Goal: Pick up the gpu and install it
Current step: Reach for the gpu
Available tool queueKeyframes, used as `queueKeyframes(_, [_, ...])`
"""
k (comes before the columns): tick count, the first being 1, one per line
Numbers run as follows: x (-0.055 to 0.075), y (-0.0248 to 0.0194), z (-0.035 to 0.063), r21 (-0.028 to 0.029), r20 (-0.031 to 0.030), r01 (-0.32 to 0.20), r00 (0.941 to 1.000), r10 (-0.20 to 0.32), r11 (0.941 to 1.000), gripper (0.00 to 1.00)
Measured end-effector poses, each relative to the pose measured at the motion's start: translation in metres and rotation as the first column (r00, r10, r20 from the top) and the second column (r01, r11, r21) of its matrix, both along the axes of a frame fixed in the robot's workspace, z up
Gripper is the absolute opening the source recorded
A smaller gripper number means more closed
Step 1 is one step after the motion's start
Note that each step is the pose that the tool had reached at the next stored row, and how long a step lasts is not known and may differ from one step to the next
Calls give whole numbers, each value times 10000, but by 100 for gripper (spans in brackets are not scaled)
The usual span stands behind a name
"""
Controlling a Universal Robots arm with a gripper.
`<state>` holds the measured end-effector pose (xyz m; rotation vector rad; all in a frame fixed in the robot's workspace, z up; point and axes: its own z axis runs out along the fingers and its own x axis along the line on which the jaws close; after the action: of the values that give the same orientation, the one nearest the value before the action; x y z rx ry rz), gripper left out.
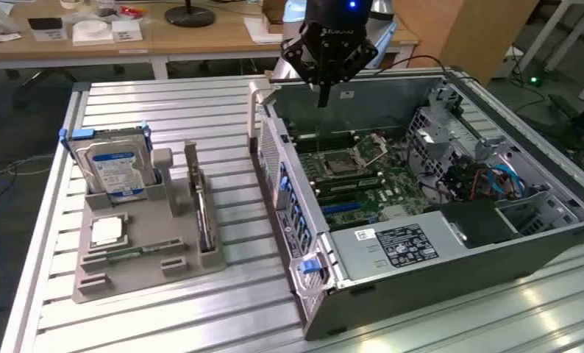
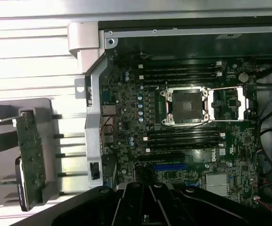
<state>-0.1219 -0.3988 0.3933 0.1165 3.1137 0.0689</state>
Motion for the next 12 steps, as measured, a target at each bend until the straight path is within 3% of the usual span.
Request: queueKeyframes(12, [-61,-2,0,-1,0,1,10000,-1,10000,11])
